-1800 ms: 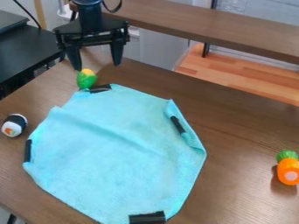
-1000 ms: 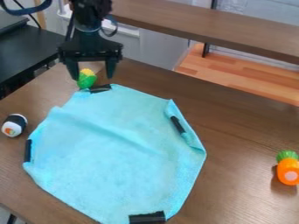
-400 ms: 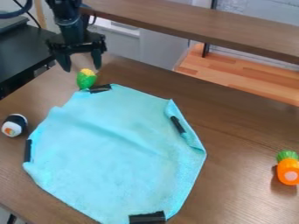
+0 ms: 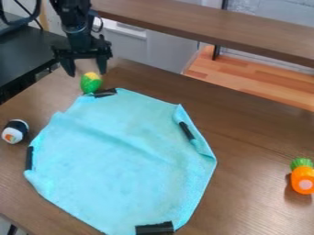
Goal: Put the green fugure into the cloth
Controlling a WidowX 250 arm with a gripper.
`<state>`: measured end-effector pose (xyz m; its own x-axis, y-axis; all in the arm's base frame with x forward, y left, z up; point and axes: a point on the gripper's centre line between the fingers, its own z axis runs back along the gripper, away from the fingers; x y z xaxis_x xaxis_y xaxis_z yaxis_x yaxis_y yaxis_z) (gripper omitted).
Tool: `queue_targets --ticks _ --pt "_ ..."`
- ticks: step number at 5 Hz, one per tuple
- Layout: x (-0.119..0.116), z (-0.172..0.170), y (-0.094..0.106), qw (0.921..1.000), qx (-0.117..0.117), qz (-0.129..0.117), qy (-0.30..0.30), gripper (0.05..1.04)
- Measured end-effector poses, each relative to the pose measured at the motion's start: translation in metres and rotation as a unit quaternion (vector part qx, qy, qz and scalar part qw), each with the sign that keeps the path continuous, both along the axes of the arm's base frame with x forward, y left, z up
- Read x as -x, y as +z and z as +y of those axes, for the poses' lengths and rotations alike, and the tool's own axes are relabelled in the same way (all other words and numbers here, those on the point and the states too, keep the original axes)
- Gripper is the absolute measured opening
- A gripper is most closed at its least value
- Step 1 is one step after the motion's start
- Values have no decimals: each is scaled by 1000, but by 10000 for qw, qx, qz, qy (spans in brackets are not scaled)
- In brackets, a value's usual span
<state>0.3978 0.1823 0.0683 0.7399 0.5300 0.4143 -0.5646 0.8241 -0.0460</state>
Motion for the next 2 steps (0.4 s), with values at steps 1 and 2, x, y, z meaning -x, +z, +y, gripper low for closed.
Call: queue_targets --ticks 1,2 --pt "-3 9 -9 9997 -227 -27 101 999" --pt "-11 11 -12 9997 -210 -81 2 999"
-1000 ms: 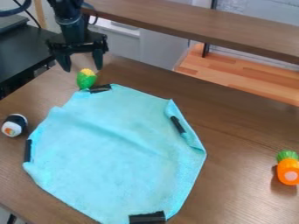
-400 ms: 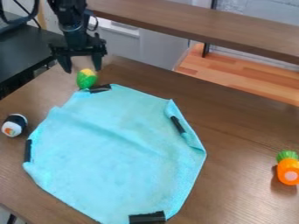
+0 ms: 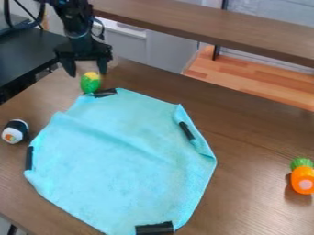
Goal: Put the green fugure into the cloth
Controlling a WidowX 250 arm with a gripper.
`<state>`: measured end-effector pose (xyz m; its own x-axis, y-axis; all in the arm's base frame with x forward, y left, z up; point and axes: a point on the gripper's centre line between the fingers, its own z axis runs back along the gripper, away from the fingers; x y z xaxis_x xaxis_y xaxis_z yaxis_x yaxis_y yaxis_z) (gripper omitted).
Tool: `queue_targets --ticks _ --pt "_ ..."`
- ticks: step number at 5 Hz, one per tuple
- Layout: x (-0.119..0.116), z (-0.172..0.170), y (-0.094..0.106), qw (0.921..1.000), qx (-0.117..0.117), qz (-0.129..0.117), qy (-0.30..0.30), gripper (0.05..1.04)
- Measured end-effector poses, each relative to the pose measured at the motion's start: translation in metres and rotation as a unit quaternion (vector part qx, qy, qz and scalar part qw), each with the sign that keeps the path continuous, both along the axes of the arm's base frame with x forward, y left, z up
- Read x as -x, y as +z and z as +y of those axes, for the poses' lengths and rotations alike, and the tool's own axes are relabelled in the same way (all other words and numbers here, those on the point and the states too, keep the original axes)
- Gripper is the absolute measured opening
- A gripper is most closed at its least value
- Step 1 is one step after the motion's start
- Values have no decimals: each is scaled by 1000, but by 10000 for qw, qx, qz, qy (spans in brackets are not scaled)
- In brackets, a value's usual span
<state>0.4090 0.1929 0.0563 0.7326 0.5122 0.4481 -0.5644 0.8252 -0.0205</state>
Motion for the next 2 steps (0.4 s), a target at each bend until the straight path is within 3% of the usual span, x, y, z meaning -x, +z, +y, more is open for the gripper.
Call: queue_targets --ticks 2 --pt "-7 15 -13 9997 -187 84 116 999"
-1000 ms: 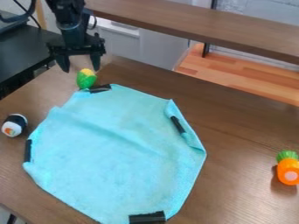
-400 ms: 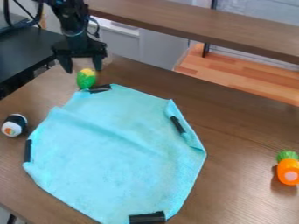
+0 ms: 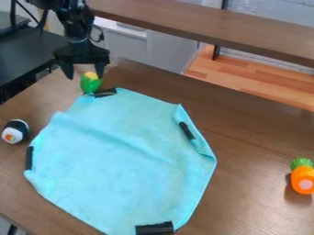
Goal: Put the green fugure into the cloth
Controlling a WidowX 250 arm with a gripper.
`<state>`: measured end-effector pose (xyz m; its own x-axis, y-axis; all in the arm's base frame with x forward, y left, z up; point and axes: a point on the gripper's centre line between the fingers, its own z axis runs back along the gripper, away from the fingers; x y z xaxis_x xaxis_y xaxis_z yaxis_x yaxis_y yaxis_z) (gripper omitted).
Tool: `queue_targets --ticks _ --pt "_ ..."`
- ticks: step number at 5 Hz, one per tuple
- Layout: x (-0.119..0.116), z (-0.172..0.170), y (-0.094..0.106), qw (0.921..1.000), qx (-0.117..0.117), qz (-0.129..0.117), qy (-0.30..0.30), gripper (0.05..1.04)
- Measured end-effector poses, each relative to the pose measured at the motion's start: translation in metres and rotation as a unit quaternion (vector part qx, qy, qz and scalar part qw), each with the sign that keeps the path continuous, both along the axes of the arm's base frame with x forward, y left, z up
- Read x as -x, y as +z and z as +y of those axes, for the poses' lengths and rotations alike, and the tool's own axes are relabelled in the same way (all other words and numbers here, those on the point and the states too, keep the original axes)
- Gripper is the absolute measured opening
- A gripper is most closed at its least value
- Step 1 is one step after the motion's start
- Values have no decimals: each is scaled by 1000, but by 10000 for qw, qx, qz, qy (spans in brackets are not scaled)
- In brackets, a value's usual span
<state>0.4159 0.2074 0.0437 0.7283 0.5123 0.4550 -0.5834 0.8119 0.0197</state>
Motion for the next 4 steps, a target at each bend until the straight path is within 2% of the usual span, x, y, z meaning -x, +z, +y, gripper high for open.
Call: queue_targets --ticks 1,3,4 --pt "-4 3 -2 10000 -19 0 41 999" --pt "-10 7 -18 9999 21 56 147 999" --pt "-10 5 -38 9994 179 238 198 956"
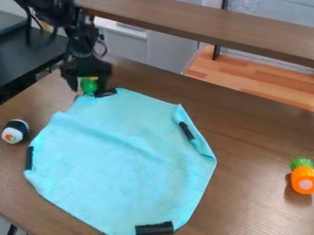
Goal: Put the green fugure into the cloth
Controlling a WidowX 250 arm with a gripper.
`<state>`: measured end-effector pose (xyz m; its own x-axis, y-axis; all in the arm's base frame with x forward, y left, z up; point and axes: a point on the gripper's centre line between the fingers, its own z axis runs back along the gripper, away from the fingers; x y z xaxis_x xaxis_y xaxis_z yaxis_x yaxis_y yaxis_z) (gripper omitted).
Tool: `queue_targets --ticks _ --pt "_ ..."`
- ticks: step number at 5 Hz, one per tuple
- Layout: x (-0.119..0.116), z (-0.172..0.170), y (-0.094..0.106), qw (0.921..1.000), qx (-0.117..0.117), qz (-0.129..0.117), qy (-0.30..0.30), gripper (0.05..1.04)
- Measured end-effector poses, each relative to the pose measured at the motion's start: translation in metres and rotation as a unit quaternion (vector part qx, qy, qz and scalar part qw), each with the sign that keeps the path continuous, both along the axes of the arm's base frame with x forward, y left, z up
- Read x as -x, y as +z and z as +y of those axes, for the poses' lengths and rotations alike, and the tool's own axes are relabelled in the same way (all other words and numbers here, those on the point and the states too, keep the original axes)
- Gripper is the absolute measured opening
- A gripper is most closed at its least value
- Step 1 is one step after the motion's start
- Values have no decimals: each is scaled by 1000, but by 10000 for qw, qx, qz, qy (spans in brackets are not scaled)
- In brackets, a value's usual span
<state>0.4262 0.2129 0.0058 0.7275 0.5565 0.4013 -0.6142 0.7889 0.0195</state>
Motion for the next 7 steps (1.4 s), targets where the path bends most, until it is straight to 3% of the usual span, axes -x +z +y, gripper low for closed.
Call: queue_targets --ticks 1,2,3,4,5,7 --pt "-2 -2 0 10000 22 -37 -32 730" --pt "0 -5 -1 9999 69 -110 -48 724" --pt "4 -9 16 9993 58 -362 -49 724" --pt "11 -12 54 9959 -385 -821 7 724" --pt "27 -46 68 9877 -1042 -1108 -354 724" --pt "80 -114 58 9764 -532 -966 -1859 724"
